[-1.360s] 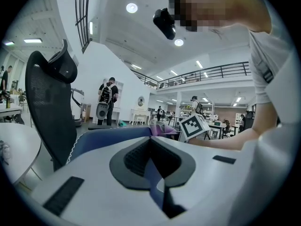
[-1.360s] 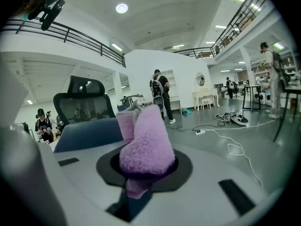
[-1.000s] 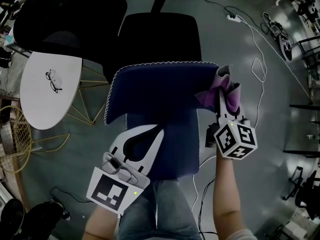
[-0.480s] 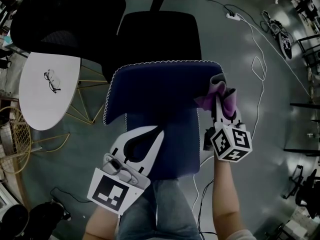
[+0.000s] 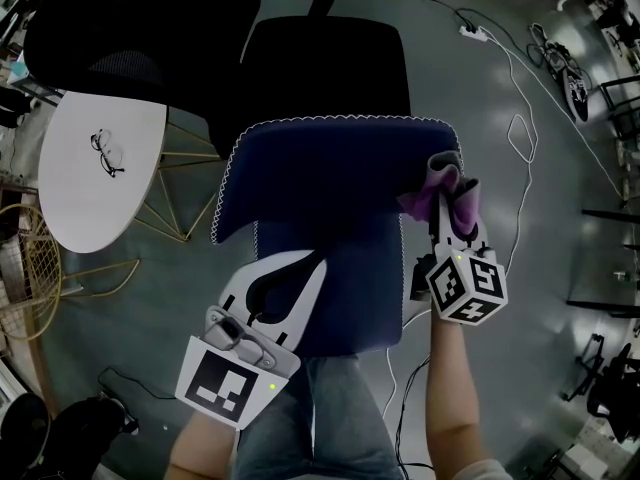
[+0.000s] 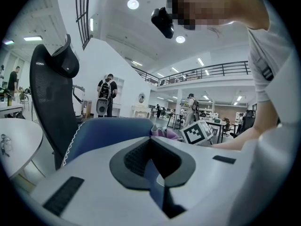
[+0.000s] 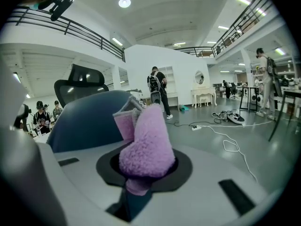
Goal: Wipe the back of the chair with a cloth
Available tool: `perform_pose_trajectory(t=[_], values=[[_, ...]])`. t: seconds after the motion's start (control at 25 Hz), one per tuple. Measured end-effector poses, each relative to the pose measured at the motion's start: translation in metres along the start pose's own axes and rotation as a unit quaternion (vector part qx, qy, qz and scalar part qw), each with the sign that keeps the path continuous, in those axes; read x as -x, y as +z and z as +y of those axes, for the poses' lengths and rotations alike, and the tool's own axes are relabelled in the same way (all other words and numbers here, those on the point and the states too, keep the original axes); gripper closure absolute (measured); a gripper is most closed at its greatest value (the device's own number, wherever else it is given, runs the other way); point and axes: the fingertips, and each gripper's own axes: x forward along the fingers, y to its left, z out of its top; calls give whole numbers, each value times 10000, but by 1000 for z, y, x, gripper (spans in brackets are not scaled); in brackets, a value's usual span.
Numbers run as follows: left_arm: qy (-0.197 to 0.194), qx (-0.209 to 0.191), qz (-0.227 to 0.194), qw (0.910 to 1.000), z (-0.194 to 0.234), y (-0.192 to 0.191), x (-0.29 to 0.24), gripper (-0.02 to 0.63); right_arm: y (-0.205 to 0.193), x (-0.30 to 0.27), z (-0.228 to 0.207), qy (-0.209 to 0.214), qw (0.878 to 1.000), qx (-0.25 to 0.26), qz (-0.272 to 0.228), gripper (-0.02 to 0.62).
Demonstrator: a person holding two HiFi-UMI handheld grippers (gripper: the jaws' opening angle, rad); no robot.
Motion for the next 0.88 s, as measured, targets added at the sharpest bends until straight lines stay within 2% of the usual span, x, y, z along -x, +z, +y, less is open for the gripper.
perform_pose_trajectory(t=[0.16,0.48,0.88], values=[[32,-206,87,9997,1,-5,3,594,1,-1,0,-43,10000,53,-39,517],[171,-92,-13,9998,8,-6,12,594,2,-14,23,97,9989,462,3,517],[464,-9,-164,9988,25,-8,33,594,0,-25,53,292,9984,474,-48,517]])
